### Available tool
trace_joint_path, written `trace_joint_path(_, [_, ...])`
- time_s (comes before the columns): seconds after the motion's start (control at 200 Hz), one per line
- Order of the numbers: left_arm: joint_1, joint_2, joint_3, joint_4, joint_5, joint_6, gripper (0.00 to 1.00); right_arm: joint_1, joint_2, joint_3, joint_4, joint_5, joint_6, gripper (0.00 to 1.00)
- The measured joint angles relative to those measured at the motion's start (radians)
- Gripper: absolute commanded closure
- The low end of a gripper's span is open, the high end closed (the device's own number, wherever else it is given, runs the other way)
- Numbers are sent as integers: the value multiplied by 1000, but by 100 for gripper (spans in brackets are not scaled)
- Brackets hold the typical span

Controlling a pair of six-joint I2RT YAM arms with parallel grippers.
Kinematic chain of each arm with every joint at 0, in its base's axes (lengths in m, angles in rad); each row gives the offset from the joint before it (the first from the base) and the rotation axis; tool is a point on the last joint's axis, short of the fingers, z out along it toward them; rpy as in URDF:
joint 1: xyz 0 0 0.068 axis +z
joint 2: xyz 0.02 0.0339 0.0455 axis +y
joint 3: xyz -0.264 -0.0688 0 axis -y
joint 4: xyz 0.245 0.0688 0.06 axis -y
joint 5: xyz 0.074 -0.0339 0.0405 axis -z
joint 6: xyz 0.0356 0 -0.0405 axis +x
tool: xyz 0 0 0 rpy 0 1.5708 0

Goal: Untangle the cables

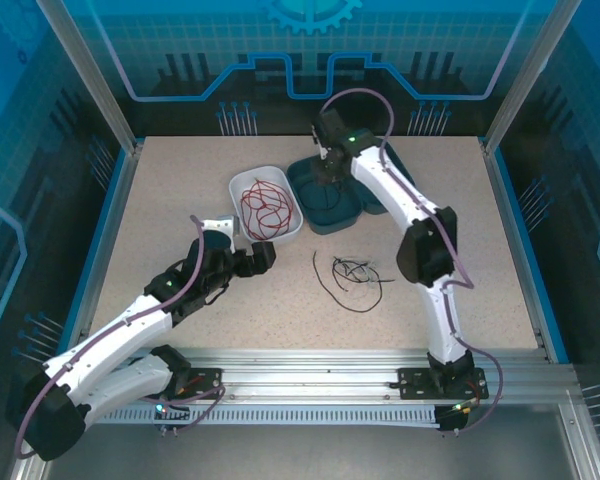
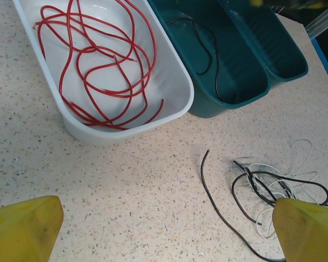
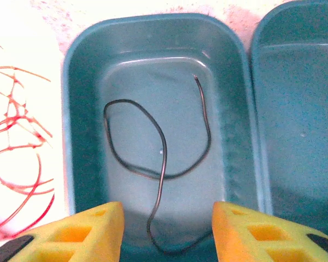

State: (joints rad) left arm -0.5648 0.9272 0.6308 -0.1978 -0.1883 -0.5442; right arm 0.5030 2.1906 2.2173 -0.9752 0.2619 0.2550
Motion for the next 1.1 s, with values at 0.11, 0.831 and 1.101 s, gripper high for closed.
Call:
trace_joint_path(0.11, [0,-1,0,0,17,0,1,10,-165,-180,29,10,25,53])
trace_joint_path(0.831, [-312,537,373,71,273,354,23,-106,-1065,-1199,100,68,307,0])
trace_joint_path(1.101, [-333,743,512,19,264,457,31,-201,-1214,-1291,102,71,339,0])
